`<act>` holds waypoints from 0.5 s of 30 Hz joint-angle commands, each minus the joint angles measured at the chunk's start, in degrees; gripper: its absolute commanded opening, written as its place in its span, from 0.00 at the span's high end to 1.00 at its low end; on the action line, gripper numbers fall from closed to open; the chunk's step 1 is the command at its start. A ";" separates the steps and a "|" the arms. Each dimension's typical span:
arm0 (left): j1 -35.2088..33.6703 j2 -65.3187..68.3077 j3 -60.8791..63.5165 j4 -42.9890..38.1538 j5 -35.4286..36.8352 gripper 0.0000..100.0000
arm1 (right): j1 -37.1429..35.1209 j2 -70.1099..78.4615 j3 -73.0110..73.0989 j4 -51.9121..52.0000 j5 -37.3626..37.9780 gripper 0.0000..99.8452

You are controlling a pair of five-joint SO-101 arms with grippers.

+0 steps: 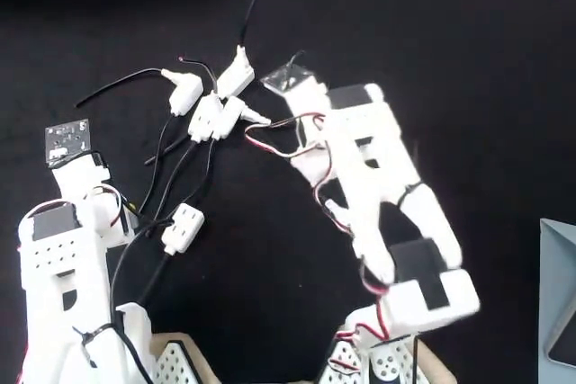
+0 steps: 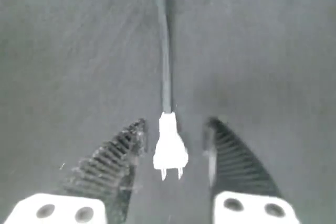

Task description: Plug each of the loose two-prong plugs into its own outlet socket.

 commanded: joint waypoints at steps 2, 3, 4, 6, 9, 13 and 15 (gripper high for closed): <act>-0.48 -1.14 -0.22 -0.79 0.00 0.83 | 2.20 -7.08 -3.47 7.56 -1.14 0.78; -0.48 -1.14 -0.22 -0.79 0.00 0.83 | 2.99 -7.34 -3.03 7.91 -1.14 0.78; -0.48 -1.14 -0.13 -0.79 0.00 0.83 | 4.13 -7.34 -2.07 7.91 -1.14 0.78; -0.48 -1.14 -0.13 -0.79 0.00 0.83 | 5.63 -6.90 0.66 7.56 -1.14 0.78; -0.48 -1.14 -0.13 -0.79 0.00 0.83 | 7.30 -5.32 6.55 3.52 -1.14 0.78; -0.40 -1.14 -0.04 -0.79 0.00 0.83 | 8.88 -2.95 13.49 -5.10 -0.79 0.78; -0.40 -1.05 -0.04 -0.79 0.00 0.83 | 9.05 -1.45 15.43 -7.30 -0.79 0.78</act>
